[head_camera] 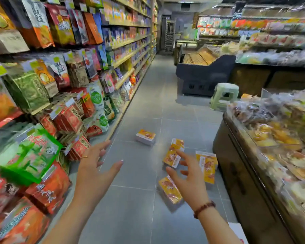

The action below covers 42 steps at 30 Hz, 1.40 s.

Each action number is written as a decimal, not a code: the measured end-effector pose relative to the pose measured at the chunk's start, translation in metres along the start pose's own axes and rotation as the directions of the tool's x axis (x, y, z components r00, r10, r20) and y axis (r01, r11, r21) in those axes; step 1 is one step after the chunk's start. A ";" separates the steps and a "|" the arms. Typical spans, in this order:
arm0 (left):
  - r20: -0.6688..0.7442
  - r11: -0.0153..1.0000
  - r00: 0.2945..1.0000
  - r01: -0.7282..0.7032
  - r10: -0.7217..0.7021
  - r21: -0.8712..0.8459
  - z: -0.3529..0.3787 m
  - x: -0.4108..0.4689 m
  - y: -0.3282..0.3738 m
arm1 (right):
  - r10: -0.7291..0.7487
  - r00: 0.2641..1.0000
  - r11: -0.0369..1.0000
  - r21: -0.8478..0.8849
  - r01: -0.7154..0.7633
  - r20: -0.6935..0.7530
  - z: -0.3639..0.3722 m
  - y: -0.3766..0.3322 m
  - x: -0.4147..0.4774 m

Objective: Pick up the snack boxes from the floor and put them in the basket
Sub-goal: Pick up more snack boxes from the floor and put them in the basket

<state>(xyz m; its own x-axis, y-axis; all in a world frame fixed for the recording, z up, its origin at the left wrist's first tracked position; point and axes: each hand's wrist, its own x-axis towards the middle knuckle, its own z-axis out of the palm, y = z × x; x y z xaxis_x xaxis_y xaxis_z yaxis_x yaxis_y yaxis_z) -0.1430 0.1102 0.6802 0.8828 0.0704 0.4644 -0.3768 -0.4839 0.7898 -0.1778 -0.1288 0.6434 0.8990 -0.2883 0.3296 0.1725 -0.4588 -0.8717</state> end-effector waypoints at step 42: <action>0.307 0.945 0.895 0.323 -0.324 0.054 0.402 0.640 -0.318 | 0.400 0.909 0.911 -0.165 -0.379 0.122 0.222 0.289 0.689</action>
<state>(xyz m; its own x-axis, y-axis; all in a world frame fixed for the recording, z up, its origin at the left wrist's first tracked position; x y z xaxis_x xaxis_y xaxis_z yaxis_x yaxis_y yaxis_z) 0.6540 -0.0415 0.5652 0.9982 -0.0478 0.0372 -0.0556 -0.4813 0.8748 0.5810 -0.2732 0.5376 0.9347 -0.3430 -0.0929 -0.2494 -0.4471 -0.8590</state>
